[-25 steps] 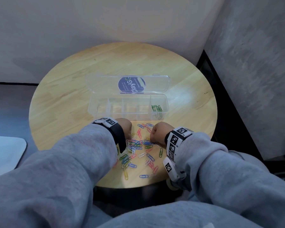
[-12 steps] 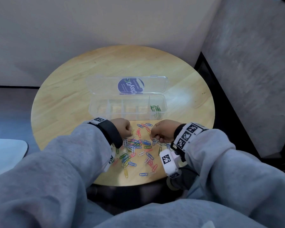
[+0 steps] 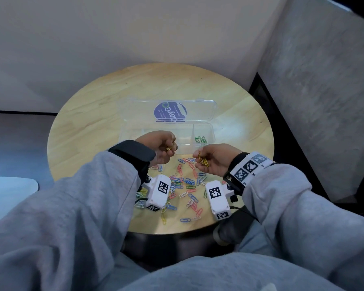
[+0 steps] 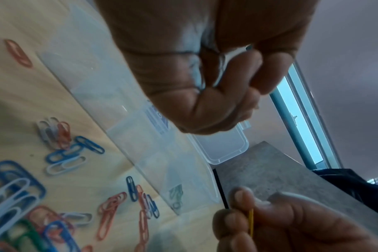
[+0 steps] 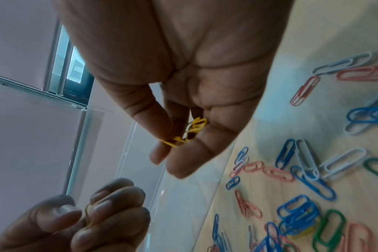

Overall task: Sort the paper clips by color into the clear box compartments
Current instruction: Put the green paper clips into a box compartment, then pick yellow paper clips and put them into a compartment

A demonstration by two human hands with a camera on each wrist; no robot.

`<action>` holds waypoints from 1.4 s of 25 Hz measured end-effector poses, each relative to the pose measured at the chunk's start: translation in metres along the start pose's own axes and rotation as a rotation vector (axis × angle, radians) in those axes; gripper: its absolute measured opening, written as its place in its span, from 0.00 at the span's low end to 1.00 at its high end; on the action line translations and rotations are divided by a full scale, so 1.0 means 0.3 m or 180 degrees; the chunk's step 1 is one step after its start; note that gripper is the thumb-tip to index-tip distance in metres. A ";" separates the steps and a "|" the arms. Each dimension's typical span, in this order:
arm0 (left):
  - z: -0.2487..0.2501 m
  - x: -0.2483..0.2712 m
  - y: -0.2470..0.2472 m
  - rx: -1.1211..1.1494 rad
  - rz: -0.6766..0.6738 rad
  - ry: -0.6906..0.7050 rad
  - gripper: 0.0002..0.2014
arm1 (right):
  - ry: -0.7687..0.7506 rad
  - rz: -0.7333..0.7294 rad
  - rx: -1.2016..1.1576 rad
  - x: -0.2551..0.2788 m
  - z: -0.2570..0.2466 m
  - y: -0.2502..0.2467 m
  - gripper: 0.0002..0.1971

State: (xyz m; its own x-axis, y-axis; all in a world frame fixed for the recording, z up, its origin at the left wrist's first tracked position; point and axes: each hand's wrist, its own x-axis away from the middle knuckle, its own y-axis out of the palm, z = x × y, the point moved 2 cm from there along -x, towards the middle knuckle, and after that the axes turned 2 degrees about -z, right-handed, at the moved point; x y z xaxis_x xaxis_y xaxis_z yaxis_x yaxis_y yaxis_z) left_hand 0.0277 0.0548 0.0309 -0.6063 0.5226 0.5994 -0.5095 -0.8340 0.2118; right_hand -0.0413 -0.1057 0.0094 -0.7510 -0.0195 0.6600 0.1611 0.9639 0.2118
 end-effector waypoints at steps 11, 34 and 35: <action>0.075 -0.095 0.017 0.0361 0.0460 0.0087 0.15 | -0.0262 0.0122 -0.0375 -0.058 -0.145 0.002 0.20; -0.060 -0.103 0.065 -0.4747 0.0034 -0.0082 0.04 | -0.0130 0.0578 0.2957 -0.005 -0.027 -0.106 0.06; -0.084 -0.111 0.056 -0.4951 0.0034 -0.0264 0.03 | -0.0063 0.0564 0.3275 -0.004 -0.004 -0.103 0.05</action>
State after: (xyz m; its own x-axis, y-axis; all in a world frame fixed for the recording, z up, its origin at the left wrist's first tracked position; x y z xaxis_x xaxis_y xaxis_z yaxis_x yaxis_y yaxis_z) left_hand 0.0239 0.0280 -0.0049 -0.6065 0.4634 0.6461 -0.6456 0.1872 -0.7404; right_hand -0.0445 -0.1359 0.0030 -0.7818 0.1396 0.6077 -0.3462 0.7134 -0.6093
